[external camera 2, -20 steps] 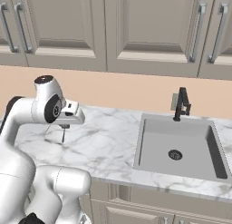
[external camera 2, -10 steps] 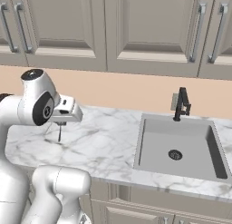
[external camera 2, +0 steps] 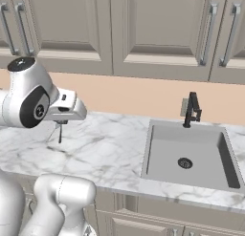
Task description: Organize the utensils by type. Pick up the wooden spoons from the counter and place them in the open cabinet. Then pick up the metallic utensils from the counter and place them in the open drawer.
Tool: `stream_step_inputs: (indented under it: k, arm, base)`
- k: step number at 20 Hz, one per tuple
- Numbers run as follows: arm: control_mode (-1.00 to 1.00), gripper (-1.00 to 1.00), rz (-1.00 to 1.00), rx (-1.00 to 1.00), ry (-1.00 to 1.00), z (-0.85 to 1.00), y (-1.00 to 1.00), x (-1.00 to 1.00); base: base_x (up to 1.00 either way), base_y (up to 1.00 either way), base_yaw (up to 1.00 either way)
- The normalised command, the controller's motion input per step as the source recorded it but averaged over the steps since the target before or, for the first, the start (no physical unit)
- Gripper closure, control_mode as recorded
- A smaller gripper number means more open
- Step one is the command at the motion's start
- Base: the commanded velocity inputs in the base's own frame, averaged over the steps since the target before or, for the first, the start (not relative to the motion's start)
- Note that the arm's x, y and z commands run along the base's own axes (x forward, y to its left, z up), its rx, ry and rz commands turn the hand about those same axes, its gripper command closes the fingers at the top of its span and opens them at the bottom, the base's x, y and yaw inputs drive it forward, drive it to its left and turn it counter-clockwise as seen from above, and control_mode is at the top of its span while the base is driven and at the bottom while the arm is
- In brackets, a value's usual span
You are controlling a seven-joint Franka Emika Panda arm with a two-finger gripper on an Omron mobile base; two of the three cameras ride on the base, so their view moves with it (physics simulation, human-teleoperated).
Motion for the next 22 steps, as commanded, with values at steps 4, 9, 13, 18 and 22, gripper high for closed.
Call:
stream_step_inputs:
  k: [4,9,13,18,22]
  arm:
    - [-1.00,1.00,0.00,0.00,0.00,0.21,-0.14,-0.38]
    - [-1.00,1.00,0.00,0.00,0.00,0.00,-0.02,-0.50]
    - [-1.00,1.00,0.00,0.00,0.00,0.06,-0.01,-0.13]
    - [-1.00,1.00,0.00,0.00,0.00,0.02,-0.04,0.00]
    - [-1.00,1.00,0.00,0.00,0.00,0.00,0.00,0.00]
  base:
    - [0.00,0.00,0.00]
    - [0.00,0.00,0.00]
    - [0.00,0.00,0.00]
    - [0.00,0.00,0.00]
    - [0.00,0.00,0.00]
